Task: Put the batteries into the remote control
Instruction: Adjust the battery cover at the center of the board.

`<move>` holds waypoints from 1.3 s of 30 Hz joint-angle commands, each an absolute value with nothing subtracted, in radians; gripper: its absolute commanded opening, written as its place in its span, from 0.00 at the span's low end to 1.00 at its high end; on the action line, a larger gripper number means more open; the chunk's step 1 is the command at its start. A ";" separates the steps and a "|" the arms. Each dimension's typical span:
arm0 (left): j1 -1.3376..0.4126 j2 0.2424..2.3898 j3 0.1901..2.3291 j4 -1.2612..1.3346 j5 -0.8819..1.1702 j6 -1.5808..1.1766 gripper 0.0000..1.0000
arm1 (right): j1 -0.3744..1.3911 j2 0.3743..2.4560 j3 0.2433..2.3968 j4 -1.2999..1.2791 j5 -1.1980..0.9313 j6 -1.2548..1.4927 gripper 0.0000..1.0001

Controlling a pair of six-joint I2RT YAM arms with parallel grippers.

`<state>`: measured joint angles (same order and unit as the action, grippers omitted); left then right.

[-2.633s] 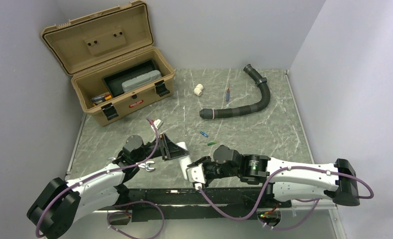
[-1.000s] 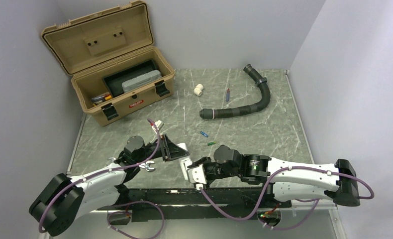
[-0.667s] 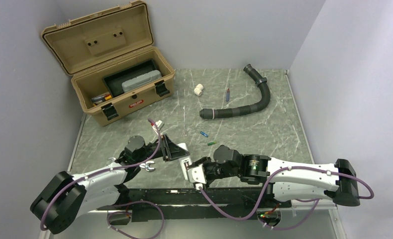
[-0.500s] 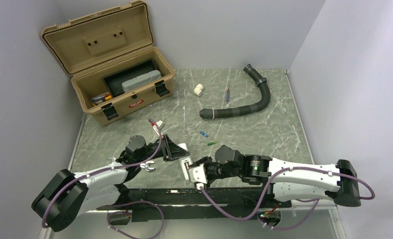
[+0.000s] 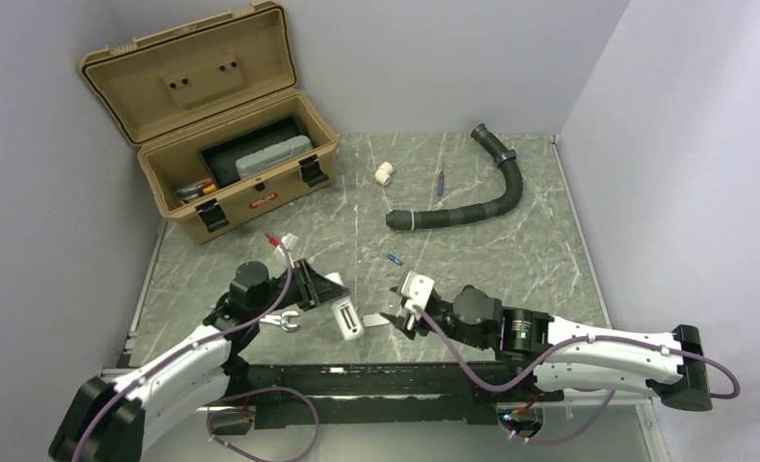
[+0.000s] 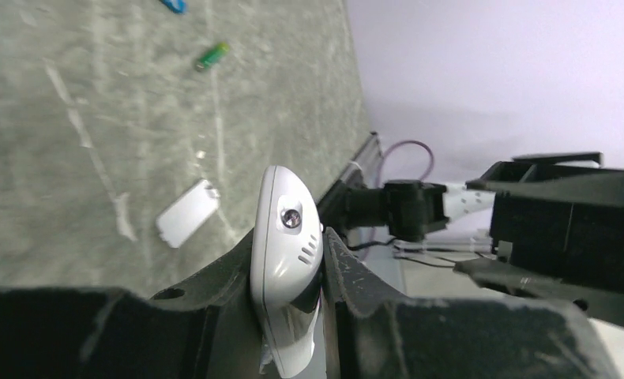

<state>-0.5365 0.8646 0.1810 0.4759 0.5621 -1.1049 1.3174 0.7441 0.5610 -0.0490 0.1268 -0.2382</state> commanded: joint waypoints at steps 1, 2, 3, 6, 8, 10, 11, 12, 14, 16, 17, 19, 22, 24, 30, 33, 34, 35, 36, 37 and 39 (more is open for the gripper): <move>-0.481 0.709 0.254 0.127 0.463 -0.943 0.00 | 1.314 0.765 0.531 0.009 0.536 0.181 0.58; -0.472 0.681 0.264 0.082 0.446 -0.925 0.00 | 1.309 0.790 0.533 -0.010 0.563 0.227 0.59; -0.465 0.652 0.275 0.052 0.438 -0.911 0.00 | 1.301 0.826 0.538 -0.037 0.579 0.264 0.60; -0.449 0.617 0.276 0.014 0.443 -0.907 0.00 | 1.240 0.962 0.566 -0.076 0.518 0.337 0.61; -0.446 0.608 0.262 0.021 0.454 -0.917 0.00 | 1.182 1.027 0.559 -0.035 0.407 0.300 0.60; -0.443 0.606 0.243 0.038 0.471 -0.931 0.00 | 1.125 1.076 0.539 0.034 0.281 0.220 0.59; -0.441 0.604 0.235 0.042 0.479 -0.936 0.00 | 1.111 1.097 0.536 0.063 0.253 0.168 0.58; -0.440 0.598 0.229 0.043 0.485 -0.938 0.00 | 1.100 1.113 0.532 0.090 0.244 0.113 0.58; -0.439 0.578 0.223 0.030 0.484 -0.936 0.00 | 1.074 1.139 0.529 0.130 0.169 -0.017 0.59; -0.438 0.556 0.222 0.006 0.479 -0.929 0.00 | 1.027 1.173 0.549 0.120 0.026 -0.117 0.60; -0.436 0.545 0.223 0.002 0.478 -0.925 0.00 | 1.002 1.194 0.569 0.100 -0.089 -0.161 0.60; -0.434 0.526 0.226 -0.039 0.477 -0.918 0.00 | 0.980 1.242 0.599 0.063 -0.230 -0.232 0.59; -0.430 0.510 0.226 -0.056 0.478 -0.916 0.00 | 0.976 1.308 0.622 0.043 -0.335 -0.311 0.59; -0.428 0.504 0.224 -0.058 0.483 -0.916 0.00 | 0.974 1.355 0.635 0.040 -0.362 -0.348 0.57; -0.418 0.505 0.221 -0.060 0.503 -0.905 0.00 | 0.968 1.461 0.665 0.040 -0.432 -0.402 0.51; -0.412 0.507 0.219 -0.058 0.512 -0.900 0.00 | 0.966 1.477 0.670 0.044 -0.458 -0.410 0.51; -0.410 0.508 0.218 -0.056 0.514 -0.899 0.00 | 0.966 1.481 0.670 0.044 -0.458 -0.412 0.51; -0.407 0.509 0.216 -0.053 0.518 -0.899 0.00 | 0.966 1.485 0.669 0.046 -0.448 -0.413 0.51; -0.404 0.508 0.215 -0.052 0.521 -0.898 0.00 | 0.966 1.489 0.667 0.051 -0.436 -0.412 0.51; -0.401 0.509 0.214 -0.050 0.523 -0.897 0.00 | 0.966 1.493 0.666 0.052 -0.423 -0.411 0.50; -0.396 0.509 0.212 -0.045 0.529 -0.897 0.00 | 0.964 1.503 0.664 0.052 -0.413 -0.420 0.48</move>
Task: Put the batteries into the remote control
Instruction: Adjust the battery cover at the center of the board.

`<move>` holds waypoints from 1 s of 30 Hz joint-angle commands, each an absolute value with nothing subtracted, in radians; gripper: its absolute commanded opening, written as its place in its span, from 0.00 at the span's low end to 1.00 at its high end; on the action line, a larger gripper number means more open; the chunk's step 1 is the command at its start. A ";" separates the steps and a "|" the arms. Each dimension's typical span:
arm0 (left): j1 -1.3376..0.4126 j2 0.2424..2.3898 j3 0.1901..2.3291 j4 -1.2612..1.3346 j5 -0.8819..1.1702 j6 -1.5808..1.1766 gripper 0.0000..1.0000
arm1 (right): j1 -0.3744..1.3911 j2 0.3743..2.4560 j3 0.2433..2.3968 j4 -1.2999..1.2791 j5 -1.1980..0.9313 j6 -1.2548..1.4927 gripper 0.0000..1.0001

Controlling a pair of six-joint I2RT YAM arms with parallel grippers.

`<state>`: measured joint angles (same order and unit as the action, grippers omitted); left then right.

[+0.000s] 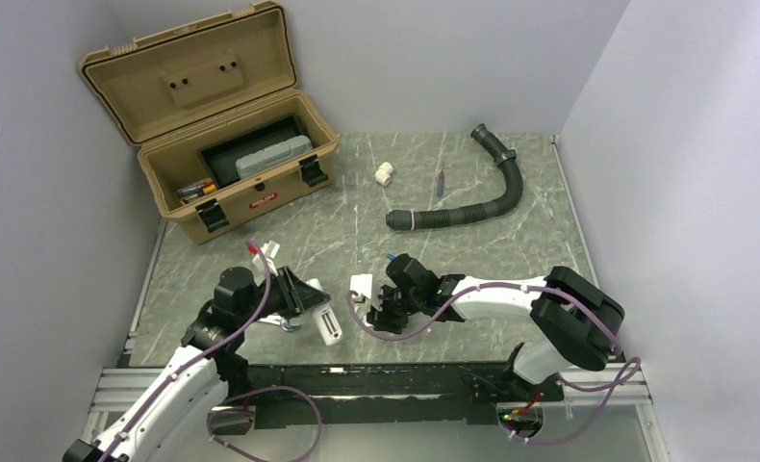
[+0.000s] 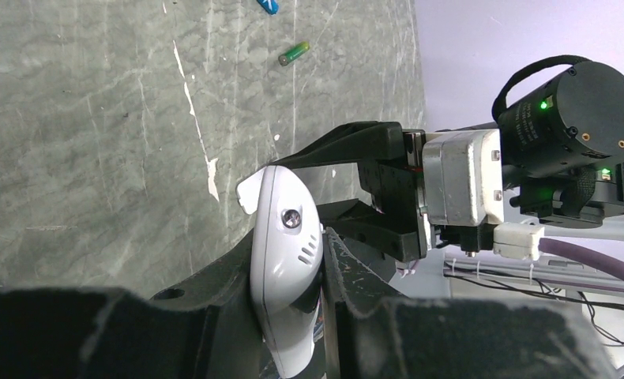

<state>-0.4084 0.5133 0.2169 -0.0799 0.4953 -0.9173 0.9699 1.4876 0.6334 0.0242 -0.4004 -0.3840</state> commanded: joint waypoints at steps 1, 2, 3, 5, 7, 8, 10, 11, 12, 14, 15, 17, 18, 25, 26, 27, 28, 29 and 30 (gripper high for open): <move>-0.393 0.511 0.209 -0.042 0.532 -0.899 0.00 | 0.966 1.504 0.662 0.055 -0.408 -0.421 0.47; -0.390 0.513 0.209 -0.039 0.536 -0.899 0.00 | 0.965 1.505 0.659 0.063 -0.401 -0.421 0.46; -0.388 0.515 0.208 -0.037 0.539 -0.899 0.00 | 0.965 1.504 0.656 0.069 -0.392 -0.420 0.46; -0.384 0.519 0.209 -0.034 0.543 -0.897 0.00 | 0.965 1.504 0.649 0.083 -0.374 -0.420 0.45; -0.381 0.518 0.209 -0.038 0.546 -0.895 0.00 | 0.963 1.507 0.644 0.094 -0.357 -0.417 0.43; -0.379 0.517 0.210 -0.039 0.547 -0.894 0.00 | 0.962 1.510 0.646 0.096 -0.355 -0.417 0.42; -0.376 0.515 0.209 -0.040 0.548 -0.894 0.00 | 0.960 1.518 0.649 0.094 -0.351 -0.419 0.41; -0.375 0.514 0.210 -0.040 0.550 -0.894 0.00 | 0.960 1.524 0.652 0.090 -0.346 -0.419 0.40; -0.373 0.514 0.209 -0.041 0.549 -0.893 0.00 | 0.961 1.529 0.656 0.087 -0.342 -0.420 0.39; -0.371 0.514 0.210 -0.040 0.553 -0.893 0.00 | 0.961 1.541 0.663 0.078 -0.333 -0.422 0.38; -0.370 0.515 0.209 -0.039 0.554 -0.893 0.00 | 0.961 1.545 0.666 0.075 -0.330 -0.421 0.37; -0.368 0.517 0.210 -0.038 0.556 -0.893 0.00 | 0.960 1.553 0.671 0.065 -0.330 -0.423 0.36; -0.367 0.518 0.211 -0.036 0.558 -0.892 0.00 | 0.960 1.557 0.673 0.059 -0.333 -0.424 0.35; -0.360 0.527 0.212 -0.032 0.566 -0.888 0.00 | 0.961 1.565 0.678 0.031 -0.342 -0.417 0.31; -0.359 0.527 0.212 -0.031 0.567 -0.888 0.00 | 0.960 1.566 0.680 0.020 -0.346 -0.416 0.29; -0.359 0.528 0.212 -0.031 0.568 -0.890 0.00 | 0.960 1.567 0.681 0.011 -0.353 -0.413 0.27; -0.358 0.528 0.212 -0.029 0.569 -0.890 0.00 | 0.962 1.567 0.681 0.006 -0.359 -0.409 0.26; -0.357 0.529 0.212 -0.029 0.568 -0.890 0.00 | 0.962 1.563 0.680 0.005 -0.362 -0.403 0.26; -0.356 0.529 0.211 -0.026 0.570 -0.890 0.00 | 0.963 1.559 0.675 0.006 -0.366 -0.396 0.26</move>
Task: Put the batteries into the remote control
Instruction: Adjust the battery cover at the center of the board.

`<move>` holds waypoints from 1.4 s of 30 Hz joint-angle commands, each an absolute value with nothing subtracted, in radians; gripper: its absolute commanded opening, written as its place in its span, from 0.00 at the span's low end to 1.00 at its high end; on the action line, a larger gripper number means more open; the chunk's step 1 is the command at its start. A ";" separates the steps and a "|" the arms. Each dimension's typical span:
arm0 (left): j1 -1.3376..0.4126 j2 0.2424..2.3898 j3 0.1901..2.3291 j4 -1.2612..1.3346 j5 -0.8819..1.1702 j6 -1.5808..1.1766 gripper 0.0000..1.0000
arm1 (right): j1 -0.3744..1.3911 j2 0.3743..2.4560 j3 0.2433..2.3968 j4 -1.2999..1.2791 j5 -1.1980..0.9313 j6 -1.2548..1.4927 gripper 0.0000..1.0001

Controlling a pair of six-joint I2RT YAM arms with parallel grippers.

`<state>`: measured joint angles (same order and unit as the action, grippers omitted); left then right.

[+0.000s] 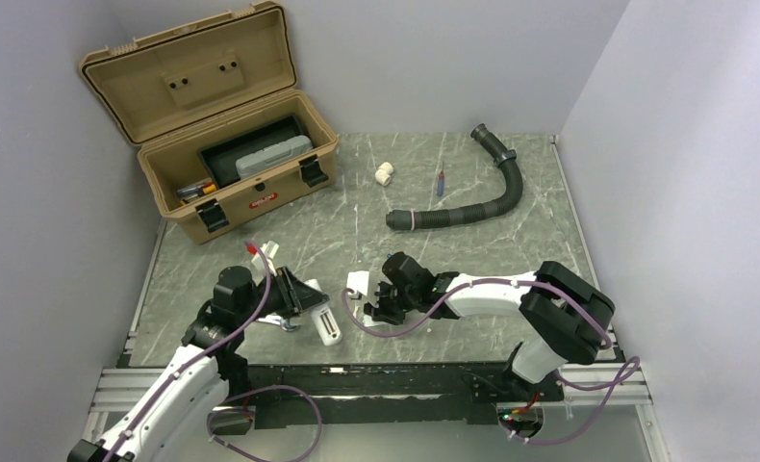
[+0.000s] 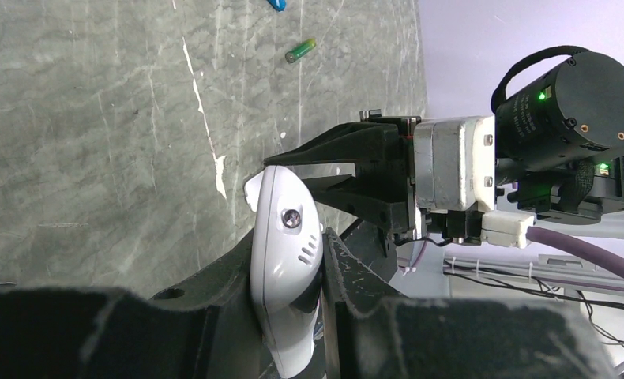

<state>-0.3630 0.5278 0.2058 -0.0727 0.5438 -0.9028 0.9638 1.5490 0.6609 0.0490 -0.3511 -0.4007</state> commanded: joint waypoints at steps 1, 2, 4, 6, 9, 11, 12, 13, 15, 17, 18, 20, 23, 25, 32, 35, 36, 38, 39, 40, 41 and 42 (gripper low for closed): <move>-0.356 0.529 0.210 -0.024 0.571 -0.891 0.00 | 0.964 1.551 0.668 0.008 -0.370 -0.391 0.27; -0.356 0.528 0.208 -0.023 0.572 -0.893 0.00 | 0.964 1.541 0.662 0.011 -0.373 -0.384 0.28; -0.354 0.529 0.204 -0.020 0.575 -0.895 0.00 | 0.965 1.523 0.652 0.015 -0.380 -0.375 0.29; -0.353 0.529 0.200 -0.019 0.577 -0.897 0.00 | 0.966 1.512 0.645 0.015 -0.388 -0.368 0.31; -0.352 0.527 0.200 -0.020 0.578 -0.897 0.00 | 0.968 1.506 0.648 0.004 -0.405 -0.362 0.33; -0.351 0.526 0.199 -0.018 0.580 -0.898 0.00 | 0.971 1.506 0.652 0.003 -0.412 -0.362 0.34; -0.351 0.526 0.200 -0.020 0.579 -0.899 0.00 | 0.975 1.508 0.654 0.003 -0.413 -0.362 0.35; -0.351 0.525 0.200 -0.020 0.580 -0.899 0.00 | 0.978 1.513 0.657 -0.015 -0.410 -0.363 0.35; -0.351 0.522 0.200 -0.021 0.581 -0.900 0.00 | 0.982 1.521 0.663 -0.028 -0.404 -0.362 0.35; -0.350 0.519 0.199 -0.022 0.580 -0.902 0.00 | 0.990 1.531 0.671 -0.033 -0.396 -0.361 0.35; -0.350 0.517 0.199 -0.024 0.580 -0.902 0.00 | 0.992 1.536 0.676 -0.037 -0.393 -0.362 0.34; -0.350 0.514 0.198 -0.031 0.577 -0.900 0.00 | 0.997 1.543 0.682 -0.043 -0.387 -0.361 0.31; -0.348 0.510 0.199 -0.036 0.578 -0.897 0.00 | 1.000 1.548 0.686 -0.051 -0.390 -0.360 0.27; -0.348 0.508 0.199 -0.039 0.577 -0.897 0.00 | 1.004 1.542 0.684 -0.053 -0.395 -0.360 0.26; -0.346 0.508 0.193 -0.022 0.584 -0.906 0.00 | 1.005 1.511 0.690 -0.080 -0.419 -0.355 0.07; -0.346 0.507 0.192 -0.023 0.585 -0.907 0.00 | 1.004 1.487 0.690 -0.081 -0.414 -0.341 0.00; -0.347 0.506 0.192 -0.025 0.583 -0.907 0.00 | 1.005 1.475 0.688 -0.078 -0.408 -0.333 0.00; -0.345 0.501 0.194 -0.032 0.583 -0.904 0.00 | 1.005 1.445 0.681 -0.064 -0.390 -0.314 0.00; -0.344 0.500 0.196 -0.037 0.582 -0.902 0.00 | 1.004 1.428 0.676 -0.053 -0.375 -0.306 0.00; -0.345 0.499 0.199 -0.041 0.579 -0.900 0.00 | 1.005 1.413 0.674 -0.046 -0.359 -0.297 0.00; -0.344 0.498 0.202 -0.048 0.577 -0.899 0.00 | 1.005 1.399 0.673 -0.040 -0.338 -0.289 0.00; -0.344 0.498 0.207 -0.054 0.576 -0.896 0.00 | 1.004 1.387 0.675 -0.040 -0.309 -0.279 0.00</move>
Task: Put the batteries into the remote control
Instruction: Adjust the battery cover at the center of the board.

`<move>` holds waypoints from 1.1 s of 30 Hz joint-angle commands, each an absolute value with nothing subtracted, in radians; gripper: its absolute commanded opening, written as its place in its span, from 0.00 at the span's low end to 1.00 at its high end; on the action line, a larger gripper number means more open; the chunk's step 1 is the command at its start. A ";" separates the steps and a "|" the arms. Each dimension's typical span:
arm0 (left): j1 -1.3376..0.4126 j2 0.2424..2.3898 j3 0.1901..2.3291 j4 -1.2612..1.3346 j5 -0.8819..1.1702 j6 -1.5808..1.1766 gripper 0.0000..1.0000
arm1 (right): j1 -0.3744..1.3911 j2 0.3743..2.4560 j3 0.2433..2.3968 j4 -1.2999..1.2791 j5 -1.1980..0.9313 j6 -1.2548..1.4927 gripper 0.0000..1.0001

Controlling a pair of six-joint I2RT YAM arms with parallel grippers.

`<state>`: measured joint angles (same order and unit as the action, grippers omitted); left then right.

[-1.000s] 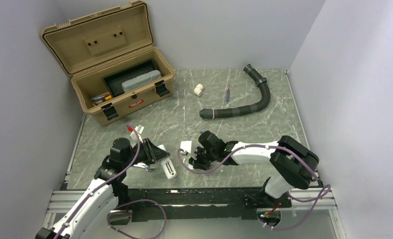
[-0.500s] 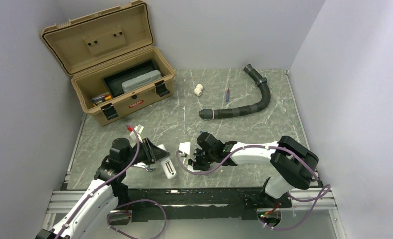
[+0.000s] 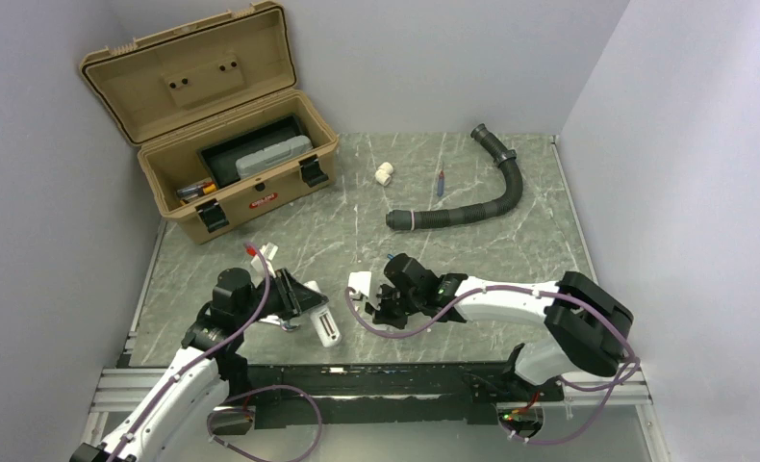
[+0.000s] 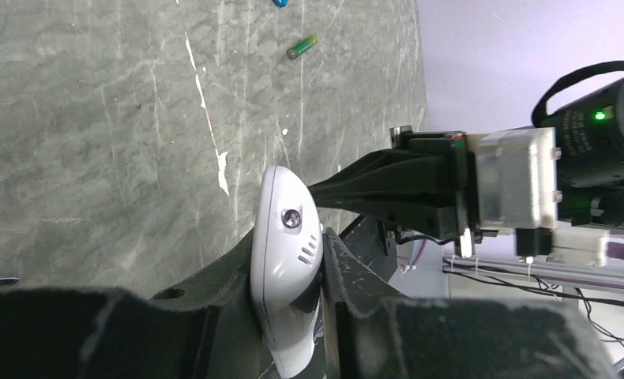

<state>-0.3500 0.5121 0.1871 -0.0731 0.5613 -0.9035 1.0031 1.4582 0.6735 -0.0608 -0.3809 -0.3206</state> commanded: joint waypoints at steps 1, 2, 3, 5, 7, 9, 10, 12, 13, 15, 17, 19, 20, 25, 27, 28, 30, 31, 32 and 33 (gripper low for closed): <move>-0.343 0.499 0.210 -0.057 0.575 -0.893 0.00 | 1.006 1.377 0.679 -0.045 -0.274 -0.269 0.00; -0.342 0.502 0.215 -0.063 0.572 -0.890 0.00 | 1.005 1.370 0.684 -0.054 -0.242 -0.260 0.00; -0.341 0.509 0.223 -0.068 0.572 -0.888 0.00 | 1.005 1.365 0.691 -0.060 -0.198 -0.247 0.00; -0.340 0.522 0.244 -0.084 0.574 -0.879 0.00 | 1.004 1.357 0.701 -0.073 -0.102 -0.214 0.00; -0.339 0.538 0.272 -0.109 0.575 -0.867 0.00 | 1.012 1.360 0.712 -0.082 0.005 -0.176 0.00; -0.338 0.559 0.298 -0.129 0.578 -0.852 0.00 | 1.023 1.377 0.725 -0.089 0.117 -0.125 0.00; -0.337 0.569 0.317 -0.141 0.578 -0.841 0.00 | 1.031 1.390 0.730 -0.087 0.173 -0.099 0.00; -0.337 0.587 0.343 -0.169 0.576 -0.815 0.00 | 1.058 1.423 0.745 -0.085 0.293 -0.049 0.00; -0.336 0.596 0.354 -0.182 0.574 -0.804 0.00 | 1.077 1.452 0.754 -0.086 0.379 -0.031 0.00; -0.335 0.606 0.373 -0.200 0.576 -0.788 0.00 | 1.113 1.497 0.776 -0.089 0.497 -0.005 0.00; -0.333 0.608 0.389 -0.218 0.571 -0.776 0.00 | 1.141 1.540 0.800 -0.091 0.588 0.032 0.00; -0.329 0.607 0.400 -0.240 0.564 -0.766 0.00 | 1.155 1.570 0.815 -0.087 0.656 0.060 0.00; -0.327 0.605 0.405 -0.248 0.564 -0.763 0.00 | 1.164 1.580 0.818 -0.080 0.683 0.068 0.00; -0.316 0.584 0.409 -0.273 0.570 -0.753 0.00 | 1.206 1.617 0.825 -0.058 0.777 0.085 0.00; -0.311 0.576 0.403 -0.277 0.575 -0.756 0.00 | 1.221 1.641 0.838 -0.063 0.787 0.089 0.00; -0.309 0.573 0.401 -0.280 0.578 -0.755 0.00 | 1.228 1.656 0.846 -0.071 0.794 0.091 0.00; -0.304 0.566 0.401 -0.294 0.582 -0.749 0.00 | 1.244 1.690 0.863 -0.080 0.802 0.095 0.00; -0.304 0.559 0.399 -0.302 0.582 -0.744 0.00 | 1.252 1.708 0.871 -0.084 0.806 0.097 0.00; -0.303 0.553 0.399 -0.311 0.579 -0.739 0.00 | 1.261 1.725 0.879 -0.089 0.811 0.100 0.00; -0.300 0.548 0.399 -0.320 0.578 -0.734 0.00 | 1.271 1.741 0.886 -0.093 0.826 0.103 0.00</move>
